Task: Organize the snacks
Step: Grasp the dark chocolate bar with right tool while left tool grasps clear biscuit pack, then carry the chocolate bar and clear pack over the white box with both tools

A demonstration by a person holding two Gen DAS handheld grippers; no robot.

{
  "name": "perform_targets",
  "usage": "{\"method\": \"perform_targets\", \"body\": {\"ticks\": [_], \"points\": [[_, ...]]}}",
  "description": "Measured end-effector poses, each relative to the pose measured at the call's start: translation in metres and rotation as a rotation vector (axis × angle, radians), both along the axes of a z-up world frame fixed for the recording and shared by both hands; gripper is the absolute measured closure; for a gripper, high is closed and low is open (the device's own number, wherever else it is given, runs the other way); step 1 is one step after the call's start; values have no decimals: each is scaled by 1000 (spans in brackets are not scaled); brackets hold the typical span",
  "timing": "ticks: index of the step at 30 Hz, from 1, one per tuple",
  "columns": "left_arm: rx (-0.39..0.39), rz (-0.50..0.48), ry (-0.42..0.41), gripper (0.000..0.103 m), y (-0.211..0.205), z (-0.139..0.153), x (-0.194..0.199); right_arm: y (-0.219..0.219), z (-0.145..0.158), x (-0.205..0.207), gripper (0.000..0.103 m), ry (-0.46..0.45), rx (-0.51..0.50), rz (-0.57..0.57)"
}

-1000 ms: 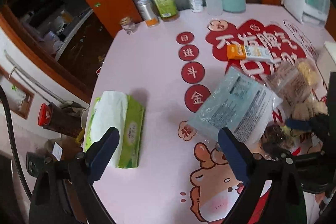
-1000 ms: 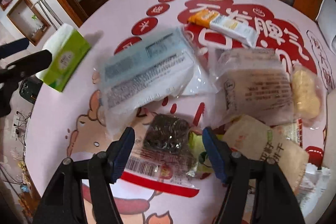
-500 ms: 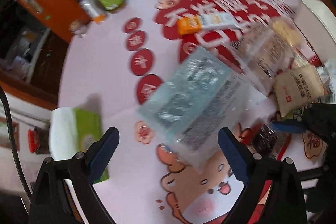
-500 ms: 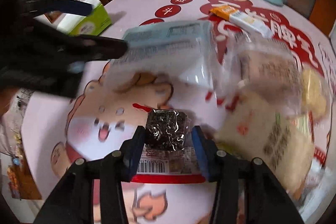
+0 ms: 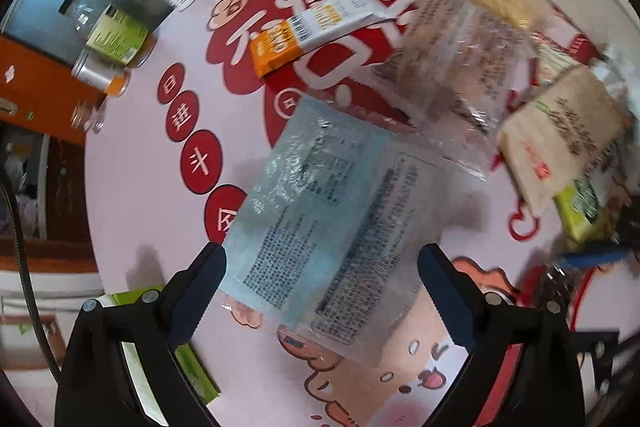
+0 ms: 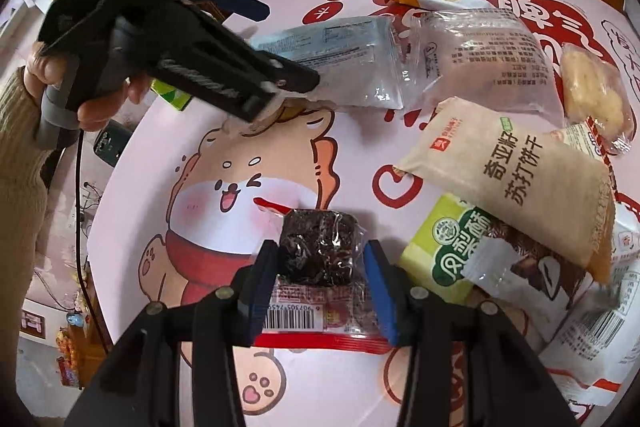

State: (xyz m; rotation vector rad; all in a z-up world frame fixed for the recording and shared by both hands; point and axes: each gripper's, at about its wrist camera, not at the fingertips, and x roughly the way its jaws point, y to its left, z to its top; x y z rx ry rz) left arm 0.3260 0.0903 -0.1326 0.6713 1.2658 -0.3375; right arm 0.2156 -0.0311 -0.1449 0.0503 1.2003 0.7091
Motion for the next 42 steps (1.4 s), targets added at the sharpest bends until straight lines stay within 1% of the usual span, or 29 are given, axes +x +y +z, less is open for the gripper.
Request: {"method": "perform_targets", "body": {"ticks": [2,5,9,11,12,14,16,17,20,22,23,24,25,26,27,28,29,30,31,33,34,36,39,41,42], "points": [[-9,-26,16,6,3,-1,-4,0,0,-1,58,-8,5,4],[1,-48,28,6,3,-9,-9,1,-1,0,58,-14,10,8],[8,-95,51,6,-6,-21,-21,1,-3,3,58,-11,23,9],[28,-132,24,6,-11,-23,-27,-1,-4,2,58,-11,28,7],[54,-137,-1,6,-13,-25,-26,-1,-4,2,58,-13,27,8],[104,-99,-21,5,-11,-33,-18,0,-3,0,58,-21,17,11],[86,-39,-49,3,-6,-32,-7,2,-3,-1,58,-33,6,16],[86,-21,-59,3,-4,-33,-4,2,-3,-2,58,-37,4,16],[52,17,-74,2,-1,-33,0,2,-4,-2,58,-35,10,13],[21,64,-57,2,4,-33,5,2,-4,-1,58,-34,13,9],[1,93,-40,4,7,-33,8,2,-4,-1,58,-33,14,6],[-37,127,-17,15,13,-33,11,1,-3,-2,58,-34,14,1],[-64,173,-24,27,18,-30,13,1,-3,-2,58,-35,14,-1],[-68,189,-37,32,18,-28,13,1,-3,-2,58,-38,13,-4],[-72,199,-60,49,18,-24,11,1,-3,-3,59,-41,12,-7],[-75,201,-85,63,16,-19,7,1,-2,-4,59,-45,10,-12],[-71,212,-100,67,14,-16,5,1,-1,-5,60,-51,5,-18],[-69,245,-112,73,13,-12,2,0,0,-6,60,-55,2,-22],[-68,268,-121,83,13,-9,-1,0,1,-7,60,-61,-1,-28],[-62,312,-139,91,12,-2,-9,-2,6,-11,60,-80,3,-42],[-67,339,-142,92,13,1,-14,-4,10,-13,60,-88,7,-49],[-100,366,-132,94,11,8,-27,-9,19,-18,60,-110,15,-64],[-128,363,-151,97,7,27,-49,-17,35,-28,60,-154,21,-83],[-152,371,-162,97,5,39,-60,-25,47,-37,60,-192,26,-101],[-177,377,-173,97,4,50,-69,-29,53,-41,60,-210,29,-112]]}}
